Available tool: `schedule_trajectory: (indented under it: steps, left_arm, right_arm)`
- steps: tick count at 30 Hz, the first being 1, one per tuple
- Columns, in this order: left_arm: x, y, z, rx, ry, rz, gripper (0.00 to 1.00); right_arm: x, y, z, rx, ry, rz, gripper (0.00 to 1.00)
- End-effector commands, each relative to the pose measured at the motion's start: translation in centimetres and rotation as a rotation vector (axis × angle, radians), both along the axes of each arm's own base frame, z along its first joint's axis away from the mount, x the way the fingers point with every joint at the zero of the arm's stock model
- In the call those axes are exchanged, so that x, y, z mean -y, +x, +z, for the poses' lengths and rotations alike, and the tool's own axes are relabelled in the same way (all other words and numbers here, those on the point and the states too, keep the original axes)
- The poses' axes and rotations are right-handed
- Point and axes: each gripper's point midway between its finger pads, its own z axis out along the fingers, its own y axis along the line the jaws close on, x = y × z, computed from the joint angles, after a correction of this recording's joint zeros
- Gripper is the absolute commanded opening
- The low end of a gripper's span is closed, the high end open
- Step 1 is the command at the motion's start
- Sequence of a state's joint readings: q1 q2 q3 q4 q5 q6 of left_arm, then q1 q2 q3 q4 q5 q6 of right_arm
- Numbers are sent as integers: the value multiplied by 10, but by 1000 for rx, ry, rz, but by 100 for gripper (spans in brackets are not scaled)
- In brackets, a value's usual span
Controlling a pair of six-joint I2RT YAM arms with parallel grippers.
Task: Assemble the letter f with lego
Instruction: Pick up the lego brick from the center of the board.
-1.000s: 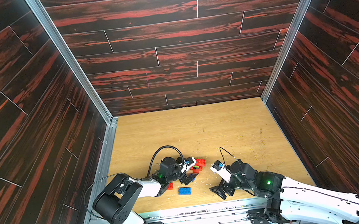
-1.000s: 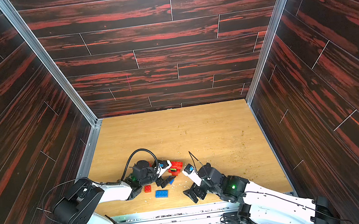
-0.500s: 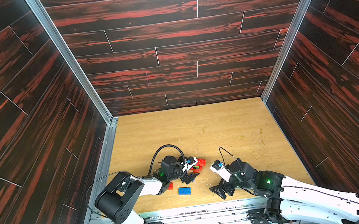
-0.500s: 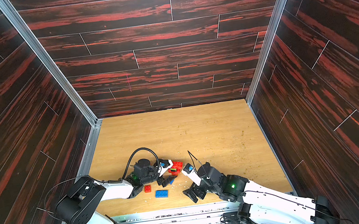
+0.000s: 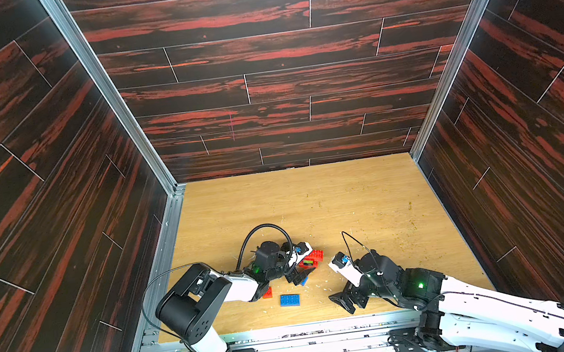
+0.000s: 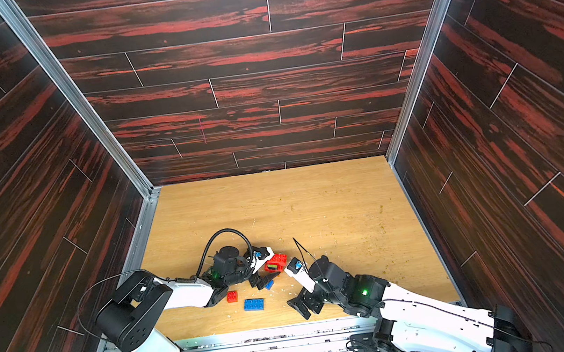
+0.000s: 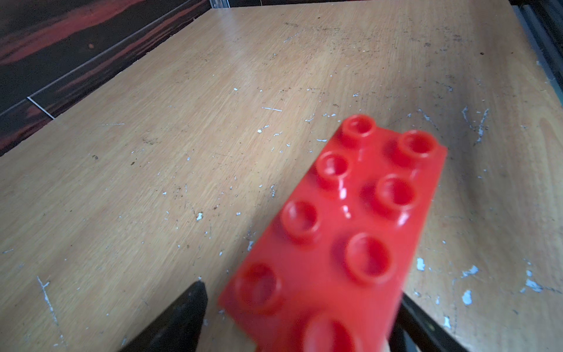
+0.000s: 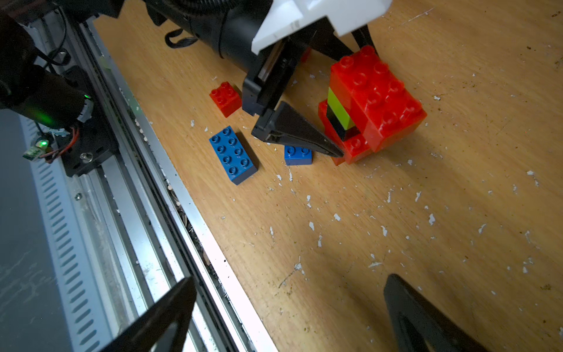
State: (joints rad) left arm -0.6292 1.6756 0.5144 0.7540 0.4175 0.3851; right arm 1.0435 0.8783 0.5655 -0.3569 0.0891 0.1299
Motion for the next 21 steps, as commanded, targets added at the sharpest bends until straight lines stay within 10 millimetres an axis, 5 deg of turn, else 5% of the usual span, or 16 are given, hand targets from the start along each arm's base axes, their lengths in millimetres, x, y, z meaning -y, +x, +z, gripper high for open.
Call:
schedule_trajectory:
  steps: [1, 21]
  left_arm:
    - [1, 10, 9, 29, -20, 23, 90]
    - [0, 20, 9, 28, -22, 70, 90]
  right_arm:
    - [-3, -2, 6, 6, 2, 12, 98]
    - [-2, -4, 3, -1, -9, 11, 98]
